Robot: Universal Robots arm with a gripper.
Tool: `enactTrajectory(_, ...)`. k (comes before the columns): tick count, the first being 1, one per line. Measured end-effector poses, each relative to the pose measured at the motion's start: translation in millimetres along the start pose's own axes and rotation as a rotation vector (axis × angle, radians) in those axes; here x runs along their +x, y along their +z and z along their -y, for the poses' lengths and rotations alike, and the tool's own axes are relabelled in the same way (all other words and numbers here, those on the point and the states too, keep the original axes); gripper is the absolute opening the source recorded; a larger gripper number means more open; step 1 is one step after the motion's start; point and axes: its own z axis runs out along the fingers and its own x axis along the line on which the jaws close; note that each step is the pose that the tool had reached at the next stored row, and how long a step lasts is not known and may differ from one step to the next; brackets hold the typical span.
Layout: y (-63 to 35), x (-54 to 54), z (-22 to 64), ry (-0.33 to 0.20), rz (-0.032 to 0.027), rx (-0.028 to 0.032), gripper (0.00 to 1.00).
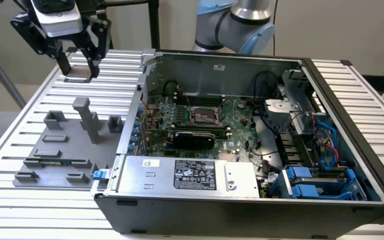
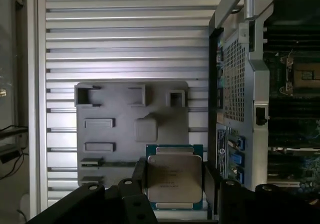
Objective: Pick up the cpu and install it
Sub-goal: 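Pick up the cpu and move it towards the insertion slot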
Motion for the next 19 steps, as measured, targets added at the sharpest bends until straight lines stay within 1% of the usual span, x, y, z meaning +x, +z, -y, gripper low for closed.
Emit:
enactTrajectory(6,-7.3,-27.0,-1.1,0.0,-0.0003,-0.0115,0.55)
enactTrajectory(9,-9.3,-40.9,-1.6,0.0,-0.0004,-0.0196,0.55)
enactTrajectory(11,-10.0,-49.9,-1.9,0.0,-0.0007,-0.027,0.55)
enactTrajectory(19,-11.8,-86.2,-3.1,0.0,-0.0013,-0.0595,0.55)
